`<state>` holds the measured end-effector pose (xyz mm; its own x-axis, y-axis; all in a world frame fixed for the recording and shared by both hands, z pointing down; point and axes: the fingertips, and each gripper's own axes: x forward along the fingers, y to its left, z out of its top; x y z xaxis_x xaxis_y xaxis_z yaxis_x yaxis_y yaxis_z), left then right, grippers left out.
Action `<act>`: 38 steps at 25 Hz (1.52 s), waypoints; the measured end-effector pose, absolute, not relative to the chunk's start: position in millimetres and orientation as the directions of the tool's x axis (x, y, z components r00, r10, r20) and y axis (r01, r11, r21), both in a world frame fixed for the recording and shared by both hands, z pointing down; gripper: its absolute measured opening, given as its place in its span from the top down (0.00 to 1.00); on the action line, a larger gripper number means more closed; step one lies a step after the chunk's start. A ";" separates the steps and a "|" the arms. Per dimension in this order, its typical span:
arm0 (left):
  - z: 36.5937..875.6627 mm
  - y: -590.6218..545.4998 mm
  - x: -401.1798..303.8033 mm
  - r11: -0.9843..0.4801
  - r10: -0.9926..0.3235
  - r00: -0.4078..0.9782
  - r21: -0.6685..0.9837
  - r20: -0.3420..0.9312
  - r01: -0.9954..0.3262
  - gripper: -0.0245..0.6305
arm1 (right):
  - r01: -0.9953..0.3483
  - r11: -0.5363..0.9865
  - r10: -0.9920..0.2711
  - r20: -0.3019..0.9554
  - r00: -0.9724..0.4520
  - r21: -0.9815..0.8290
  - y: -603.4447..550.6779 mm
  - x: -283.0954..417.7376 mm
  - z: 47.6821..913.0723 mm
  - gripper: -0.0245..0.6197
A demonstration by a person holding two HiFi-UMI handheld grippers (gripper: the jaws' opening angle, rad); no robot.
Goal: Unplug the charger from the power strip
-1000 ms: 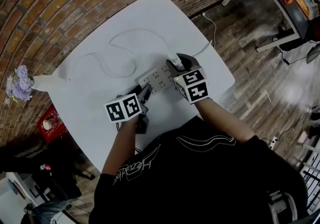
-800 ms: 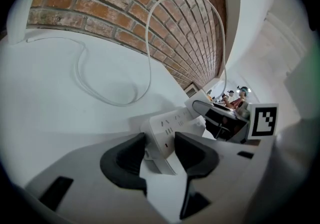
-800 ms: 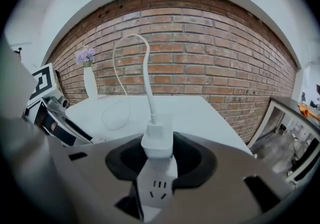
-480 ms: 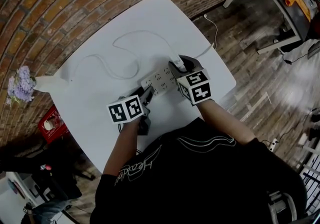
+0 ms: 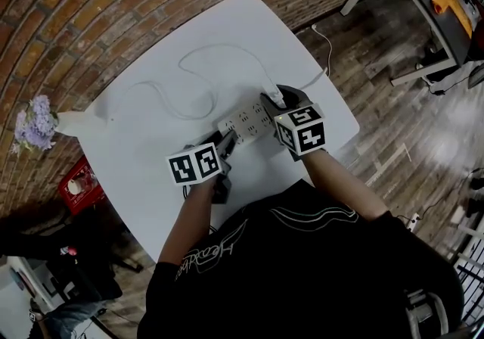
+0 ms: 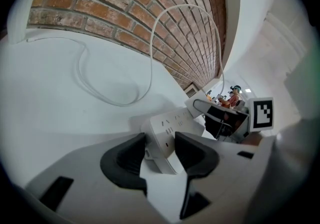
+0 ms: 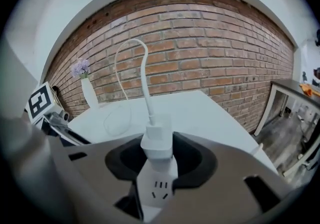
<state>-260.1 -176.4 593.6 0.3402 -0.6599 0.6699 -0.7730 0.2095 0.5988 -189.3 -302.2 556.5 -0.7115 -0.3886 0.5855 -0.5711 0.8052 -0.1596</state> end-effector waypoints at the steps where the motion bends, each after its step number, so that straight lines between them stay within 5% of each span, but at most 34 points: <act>1: 593.5 -176.1 -260.1 0.211 -0.660 0.338 0.597 0.671 -0.774 0.68 | -0.571 0.808 -0.395 0.588 -0.706 -0.144 -301.5 -189.6 555.7 0.77; 6: 593.5 -177.1 -259.8 0.216 -0.659 0.334 0.595 0.674 -0.774 0.67 | -0.553 0.833 -0.440 0.601 -0.668 -0.005 -296.3 -192.2 550.7 0.78; 12: 592.9 -176.8 -260.9 0.209 -0.667 0.336 0.599 0.665 -0.773 0.67 | -0.562 0.814 -0.386 0.585 -0.714 -0.148 -301.7 -188.2 553.4 0.78; 18: 591.7 -176.8 -259.6 0.219 -0.669 0.321 0.591 0.670 -0.777 0.67 | -0.547 0.837 -0.421 0.597 -0.683 -0.036 -295.7 -191.0 546.3 0.78; 24: 592.2 -176.5 -259.4 0.218 -0.672 0.322 0.594 0.667 -0.775 0.67 | -0.573 0.804 -0.386 0.593 -0.707 -0.160 -301.1 -184.2 550.0 0.78; 31: 593.0 -177.2 -260.2 0.217 -0.672 0.320 0.590 0.668 -0.778 0.67 | -0.486 0.874 -0.417 0.525 -0.742 0.006 -293.2 -200.8 513.3 0.78; 38: 592.1 -172.7 -260.1 0.253 -0.664 0.345 0.633 0.664 -0.732 0.68 | -0.444 0.848 -0.255 0.513 -0.820 -0.289 -278.8 -200.3 508.9 0.78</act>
